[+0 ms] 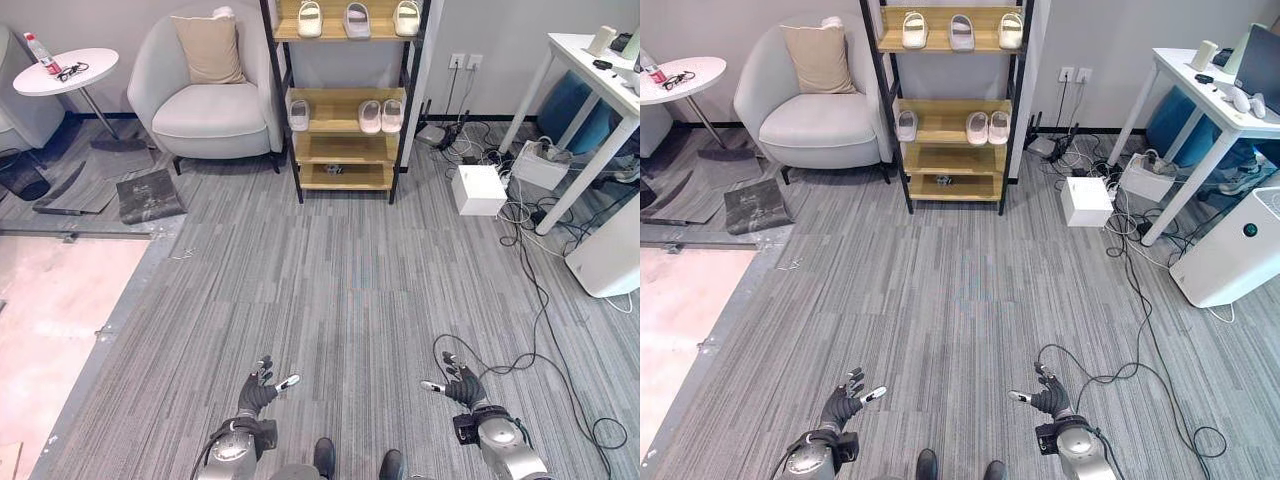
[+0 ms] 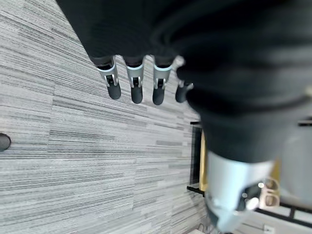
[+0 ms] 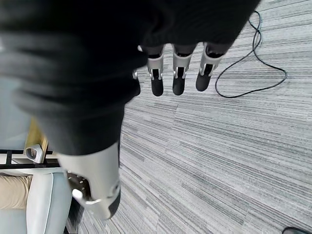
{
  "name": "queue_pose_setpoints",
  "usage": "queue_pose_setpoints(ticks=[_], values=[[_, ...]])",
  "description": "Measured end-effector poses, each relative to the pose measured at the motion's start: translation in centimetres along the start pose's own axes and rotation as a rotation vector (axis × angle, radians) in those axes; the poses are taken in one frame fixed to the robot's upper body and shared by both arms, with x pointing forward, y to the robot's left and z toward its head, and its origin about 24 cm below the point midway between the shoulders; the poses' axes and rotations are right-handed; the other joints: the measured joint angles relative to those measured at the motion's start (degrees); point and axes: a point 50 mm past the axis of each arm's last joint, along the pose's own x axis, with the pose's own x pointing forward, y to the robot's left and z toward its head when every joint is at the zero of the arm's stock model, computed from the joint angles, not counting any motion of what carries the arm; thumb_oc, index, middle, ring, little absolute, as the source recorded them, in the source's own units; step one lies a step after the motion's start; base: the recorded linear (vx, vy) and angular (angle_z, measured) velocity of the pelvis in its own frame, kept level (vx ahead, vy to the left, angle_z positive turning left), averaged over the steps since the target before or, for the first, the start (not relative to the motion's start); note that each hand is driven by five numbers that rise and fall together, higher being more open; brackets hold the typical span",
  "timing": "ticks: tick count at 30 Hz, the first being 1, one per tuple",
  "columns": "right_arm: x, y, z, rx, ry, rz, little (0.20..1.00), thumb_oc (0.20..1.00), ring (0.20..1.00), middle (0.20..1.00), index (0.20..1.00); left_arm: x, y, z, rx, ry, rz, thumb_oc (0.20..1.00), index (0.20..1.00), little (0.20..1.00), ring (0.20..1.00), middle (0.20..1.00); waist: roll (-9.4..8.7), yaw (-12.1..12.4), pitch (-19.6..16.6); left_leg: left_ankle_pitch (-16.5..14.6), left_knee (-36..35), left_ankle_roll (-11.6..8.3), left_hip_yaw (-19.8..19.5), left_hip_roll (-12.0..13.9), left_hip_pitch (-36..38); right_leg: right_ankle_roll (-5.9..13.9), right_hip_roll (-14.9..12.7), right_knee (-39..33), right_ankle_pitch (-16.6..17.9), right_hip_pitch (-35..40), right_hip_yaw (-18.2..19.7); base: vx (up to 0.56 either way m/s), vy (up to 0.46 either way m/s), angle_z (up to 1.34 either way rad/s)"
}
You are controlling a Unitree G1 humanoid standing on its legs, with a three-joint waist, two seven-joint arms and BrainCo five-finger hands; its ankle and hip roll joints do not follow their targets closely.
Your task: Arrange the slippers neatly on the shoe rack.
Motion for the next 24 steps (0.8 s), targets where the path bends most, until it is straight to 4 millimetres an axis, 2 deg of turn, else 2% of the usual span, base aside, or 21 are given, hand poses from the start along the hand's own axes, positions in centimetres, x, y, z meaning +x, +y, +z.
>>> queue_pose_setpoints(ticks=[19,24], values=[[0.04,0.08,0.09,0.017,-0.001,0.004,1.000,1.000,1.000,1.000,1.000,-0.03,0.03,-0.06,-0.001,0.002,0.002,1.000,1.000,1.000,1.000,1.000,0.15,0.05,-0.10,0.02,0.00,0.01,-0.19,-0.03,0.08,-0.29,-0.01,0.00,0.21,0.18,-0.17,0.01,0.003,0.00],[0.03,0.08,-0.01,0.016,0.007,0.005,1.000,1.000,1.000,1.000,1.000,-0.44,0.22,-0.76,-0.001,0.023,0.008,1.000,1.000,1.000,1.000,1.000,0.13,0.15,-0.10,-0.02,-0.02,0.01,-0.18,-0.04,0.04,-0.17,-0.01,0.00,0.12,0.15,-0.16,0.04,0.020,0.00]])
